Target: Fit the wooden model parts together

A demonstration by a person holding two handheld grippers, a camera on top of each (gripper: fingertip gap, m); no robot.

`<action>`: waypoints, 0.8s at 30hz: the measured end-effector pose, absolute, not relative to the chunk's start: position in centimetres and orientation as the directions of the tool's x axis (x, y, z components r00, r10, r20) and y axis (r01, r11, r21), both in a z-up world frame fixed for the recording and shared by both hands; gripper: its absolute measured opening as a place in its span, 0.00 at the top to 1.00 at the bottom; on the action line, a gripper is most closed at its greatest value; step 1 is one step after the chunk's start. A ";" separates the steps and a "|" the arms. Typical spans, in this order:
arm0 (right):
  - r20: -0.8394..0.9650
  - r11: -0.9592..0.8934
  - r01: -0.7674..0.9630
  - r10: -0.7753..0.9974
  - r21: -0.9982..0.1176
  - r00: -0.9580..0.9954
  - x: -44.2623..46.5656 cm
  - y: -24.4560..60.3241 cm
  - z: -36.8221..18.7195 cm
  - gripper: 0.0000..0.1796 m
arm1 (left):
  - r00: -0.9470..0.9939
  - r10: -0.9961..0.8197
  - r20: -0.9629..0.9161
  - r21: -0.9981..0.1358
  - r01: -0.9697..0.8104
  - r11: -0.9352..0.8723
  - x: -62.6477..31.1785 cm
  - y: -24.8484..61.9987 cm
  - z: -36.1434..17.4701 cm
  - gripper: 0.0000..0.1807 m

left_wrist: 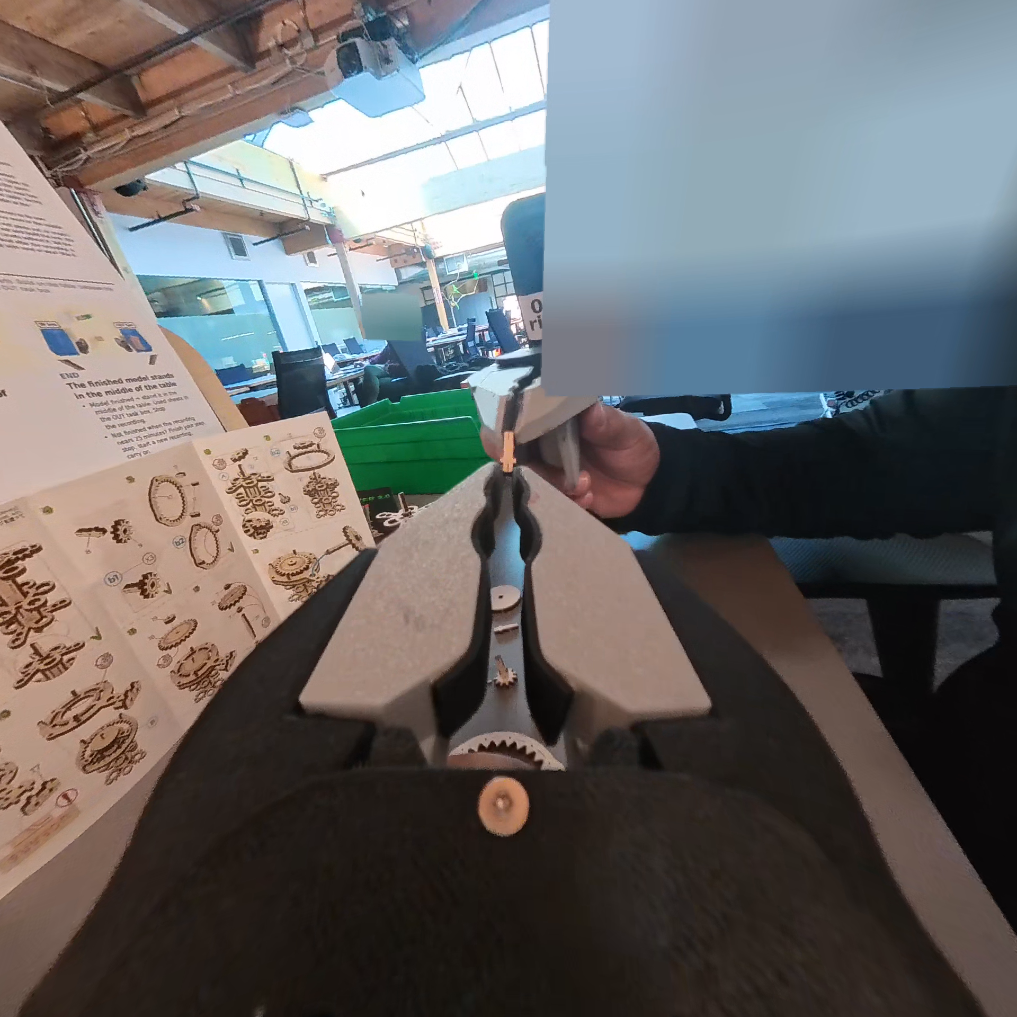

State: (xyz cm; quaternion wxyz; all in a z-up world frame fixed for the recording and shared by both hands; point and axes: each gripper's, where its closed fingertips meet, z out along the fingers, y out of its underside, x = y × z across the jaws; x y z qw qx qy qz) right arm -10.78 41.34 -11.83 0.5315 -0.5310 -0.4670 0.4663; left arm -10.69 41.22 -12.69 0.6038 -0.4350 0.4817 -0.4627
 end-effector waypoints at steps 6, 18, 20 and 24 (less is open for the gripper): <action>-0.007 -0.007 -0.001 0.992 -1.000 0.127 -10.7 41.4 -11.9 0.99 | 0.105 -0.981 -0.164 -0.972 0.149 0.179 -10.8 41.2 -12.5 1.00; -0.018 -0.022 0.029 0.995 -0.999 0.102 -11.3 41.2 -12.8 1.00 | 0.099 -0.985 -0.141 -0.980 0.127 0.153 -10.5 41.1 -12.7 1.00; -0.019 -0.023 0.034 0.995 -0.999 0.100 -11.4 41.2 -12.9 1.00 | 0.096 -0.986 -0.135 -0.982 0.122 0.146 -10.5 41.2 -12.9 1.00; -0.025 -0.029 0.039 0.994 -0.999 0.103 -11.4 41.3 -13.1 1.00 | 0.094 -0.988 -0.121 -0.985 0.115 0.131 -10.4 41.3 -13.0 1.00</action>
